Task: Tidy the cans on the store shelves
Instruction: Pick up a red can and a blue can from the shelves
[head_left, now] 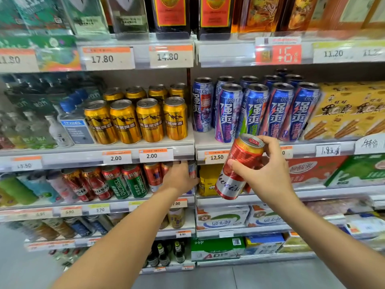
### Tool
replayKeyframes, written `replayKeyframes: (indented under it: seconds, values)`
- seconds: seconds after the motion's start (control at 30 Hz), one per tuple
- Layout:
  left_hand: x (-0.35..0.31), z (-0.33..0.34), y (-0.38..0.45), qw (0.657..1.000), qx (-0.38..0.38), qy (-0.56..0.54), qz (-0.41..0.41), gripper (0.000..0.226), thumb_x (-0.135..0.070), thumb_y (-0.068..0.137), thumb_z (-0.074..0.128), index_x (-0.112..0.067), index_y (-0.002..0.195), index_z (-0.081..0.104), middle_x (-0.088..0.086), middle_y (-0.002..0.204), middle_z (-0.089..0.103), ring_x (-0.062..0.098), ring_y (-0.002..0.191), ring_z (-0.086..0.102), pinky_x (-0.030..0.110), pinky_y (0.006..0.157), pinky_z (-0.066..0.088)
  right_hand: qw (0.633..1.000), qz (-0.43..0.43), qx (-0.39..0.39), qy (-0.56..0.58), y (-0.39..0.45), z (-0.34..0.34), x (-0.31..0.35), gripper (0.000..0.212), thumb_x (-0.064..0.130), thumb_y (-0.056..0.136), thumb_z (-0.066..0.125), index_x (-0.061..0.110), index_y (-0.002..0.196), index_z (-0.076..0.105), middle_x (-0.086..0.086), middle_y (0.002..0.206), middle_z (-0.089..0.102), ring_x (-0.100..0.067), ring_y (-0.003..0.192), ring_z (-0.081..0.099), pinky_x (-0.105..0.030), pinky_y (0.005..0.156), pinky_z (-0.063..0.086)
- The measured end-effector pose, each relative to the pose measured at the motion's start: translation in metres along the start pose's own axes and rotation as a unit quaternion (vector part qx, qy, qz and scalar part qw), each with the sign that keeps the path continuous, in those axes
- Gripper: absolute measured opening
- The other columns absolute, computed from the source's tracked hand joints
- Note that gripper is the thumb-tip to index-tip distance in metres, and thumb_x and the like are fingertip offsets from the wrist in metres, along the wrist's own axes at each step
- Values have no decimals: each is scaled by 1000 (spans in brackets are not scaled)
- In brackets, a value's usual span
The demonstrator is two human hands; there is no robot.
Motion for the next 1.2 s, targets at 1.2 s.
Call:
replayKeyframes:
  seconds: [1.2]
  values:
    - [10,-11,-34,981,-139,-135,-1,61,-41,66,88,-23,122,68,0,116,65,21,112,59,36,92,55,997,7,59,-42,2,8,-17,69,30,67,97,38,120,53,22,106,67,14,91,63,-20,74,50]
Point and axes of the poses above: each hand's wrist, its own y-axis towards the middle knuckle, its own z-axis out of the palm, x = y × z, the point moved 3 cm from there along y, towards the middle knuckle
